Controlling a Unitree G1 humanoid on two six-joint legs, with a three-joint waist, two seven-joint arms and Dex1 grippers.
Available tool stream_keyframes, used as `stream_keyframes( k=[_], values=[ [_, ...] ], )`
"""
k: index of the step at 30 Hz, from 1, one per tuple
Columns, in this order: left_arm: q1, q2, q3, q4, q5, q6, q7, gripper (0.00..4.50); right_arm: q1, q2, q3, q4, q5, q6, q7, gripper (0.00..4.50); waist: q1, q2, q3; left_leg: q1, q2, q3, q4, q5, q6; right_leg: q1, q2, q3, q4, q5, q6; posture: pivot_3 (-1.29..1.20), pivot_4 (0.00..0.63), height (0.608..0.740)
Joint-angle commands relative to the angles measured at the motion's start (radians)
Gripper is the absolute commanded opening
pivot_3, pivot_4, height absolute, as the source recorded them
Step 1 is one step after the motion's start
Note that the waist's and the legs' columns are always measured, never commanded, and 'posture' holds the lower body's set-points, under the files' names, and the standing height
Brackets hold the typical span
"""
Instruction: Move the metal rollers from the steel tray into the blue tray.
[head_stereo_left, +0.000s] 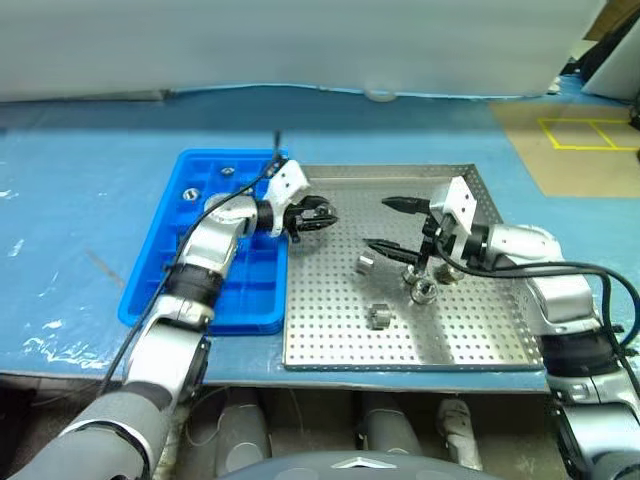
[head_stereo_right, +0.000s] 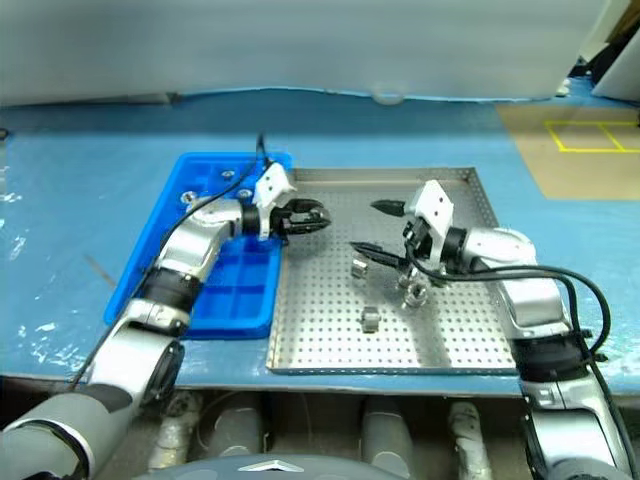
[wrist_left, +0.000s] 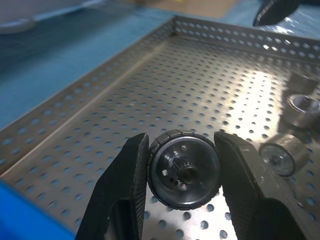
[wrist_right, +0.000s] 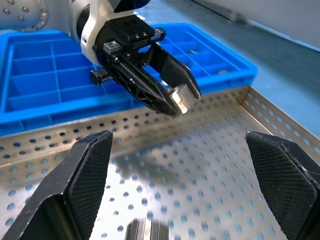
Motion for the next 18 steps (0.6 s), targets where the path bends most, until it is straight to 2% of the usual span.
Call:
stream_keyframes(
  k=[1,4,10,14,18],
  values=[
    [0.028,-0.047,0.107,-0.239,-0.112,0.066,0.160,1.74,-0.076,0.029,0.028,0.054,0.002,-0.040,0.063,4.50,0.022,0.000,0.000,-0.001,0.000,0.000,0.000,0.000,0.000,0.000,0.000,-0.001,0.000,0.000,0.000,0.08,0.150,0.740],
    [0.116,-0.096,0.171,-0.393,-0.135,0.076,0.323,1.74,-0.140,0.058,0.063,0.138,-0.020,-0.077,0.113,4.50,0.052,-0.001,0.000,-0.003,0.000,-0.001,0.002,0.000,0.001,-0.001,-0.001,-0.002,0.000,0.000,0.000,0.14,0.150,0.740],
    [0.364,-0.119,0.215,-0.627,-0.078,0.092,0.564,1.74,-0.219,0.105,0.084,0.259,-0.043,-0.140,0.169,4.50,0.060,-0.001,0.001,-0.005,0.001,-0.002,0.003,-0.001,0.002,-0.001,-0.001,-0.004,-0.001,0.000,0.000,0.22,0.150,0.740],
    [0.444,-0.106,0.263,-0.636,-0.015,0.090,0.723,1.74,-0.260,0.142,0.080,0.338,-0.057,-0.185,0.181,4.50,0.068,-0.001,0.001,-0.006,0.001,-0.004,0.003,0.000,0.001,-0.001,-0.001,-0.007,0.000,0.000,0.000,0.23,0.150,0.740],
    [0.425,-0.066,0.271,-0.571,0.010,0.071,0.783,1.74,-0.271,0.166,0.079,0.374,-0.068,-0.208,0.185,4.50,0.081,-0.001,0.001,-0.006,0.002,-0.006,0.003,0.001,0.000,-0.001,0.000,-0.008,0.001,0.000,0.000,0.26,0.150,0.740]
  ],
)
